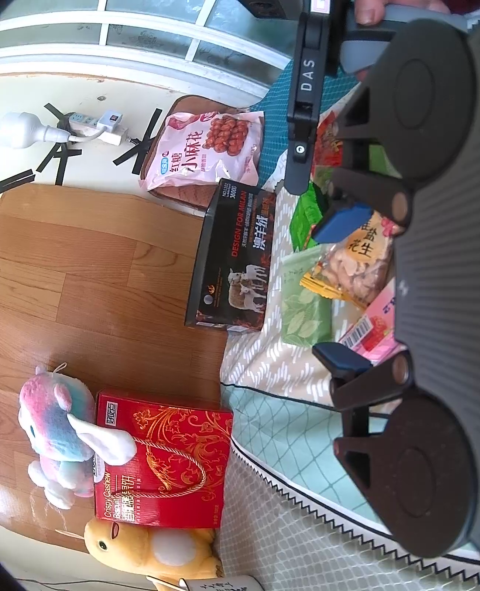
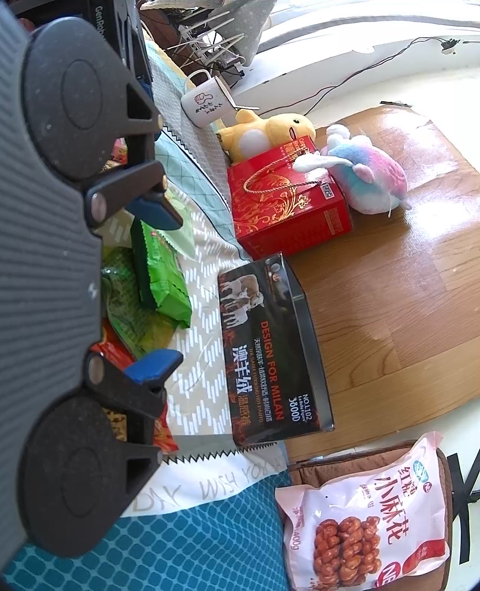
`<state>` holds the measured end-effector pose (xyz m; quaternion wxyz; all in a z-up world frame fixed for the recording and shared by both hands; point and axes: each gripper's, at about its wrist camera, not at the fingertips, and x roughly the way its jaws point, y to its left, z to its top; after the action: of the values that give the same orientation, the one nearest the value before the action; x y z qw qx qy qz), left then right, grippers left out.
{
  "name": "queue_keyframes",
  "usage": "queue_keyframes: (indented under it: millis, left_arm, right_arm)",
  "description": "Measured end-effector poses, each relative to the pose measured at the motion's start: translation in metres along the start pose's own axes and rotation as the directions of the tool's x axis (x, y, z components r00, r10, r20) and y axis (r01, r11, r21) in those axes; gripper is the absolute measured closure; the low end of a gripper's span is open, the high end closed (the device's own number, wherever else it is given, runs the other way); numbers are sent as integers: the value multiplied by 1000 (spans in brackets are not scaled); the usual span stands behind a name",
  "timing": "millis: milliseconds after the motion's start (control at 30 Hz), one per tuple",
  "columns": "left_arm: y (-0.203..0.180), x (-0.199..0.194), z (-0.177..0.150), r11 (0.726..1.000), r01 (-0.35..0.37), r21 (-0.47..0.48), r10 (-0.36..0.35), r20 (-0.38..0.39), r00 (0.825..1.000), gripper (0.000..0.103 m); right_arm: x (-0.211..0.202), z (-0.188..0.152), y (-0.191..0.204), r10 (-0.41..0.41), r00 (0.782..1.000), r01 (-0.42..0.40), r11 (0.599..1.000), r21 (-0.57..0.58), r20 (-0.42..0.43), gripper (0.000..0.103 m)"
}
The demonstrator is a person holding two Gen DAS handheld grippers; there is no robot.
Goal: Organize snacks
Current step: 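Position the left tool over the clear peanut bag with yellow label, then close the left tool on the peanut bag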
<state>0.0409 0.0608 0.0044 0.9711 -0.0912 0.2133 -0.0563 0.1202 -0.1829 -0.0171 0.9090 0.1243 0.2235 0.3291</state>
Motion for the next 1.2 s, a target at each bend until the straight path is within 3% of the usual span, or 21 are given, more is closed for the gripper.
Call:
queue_keyframes:
  millis: [600, 767, 867, 1067, 1200]
  left_arm:
    - [0, 0, -1, 1000, 4, -9, -4, -2, 1000, 42]
    - [18, -17, 8, 992, 93, -90, -91, 30, 995, 42]
    - [33, -43, 20, 987, 112, -114, -102, 86, 991, 42]
    - [49, -49, 18, 970, 157, -185, -157, 15, 987, 46]
    - [43, -36, 13, 973, 149, -175, -157, -30, 987, 47]
  right_arm:
    - [-2, 1, 1, 1, 1000, -1, 1000, -2, 4, 29]
    - [-13, 4, 7, 32, 999, -31, 999, -27, 18, 30]
    - [-37, 8, 21, 117, 993, -114, 989, -91, 23, 30]
    - [-44, -1, 47, 193, 976, -209, 959, -190, -98, 30]
    - [-21, -7, 51, 136, 976, -173, 959, -224, -169, 38]
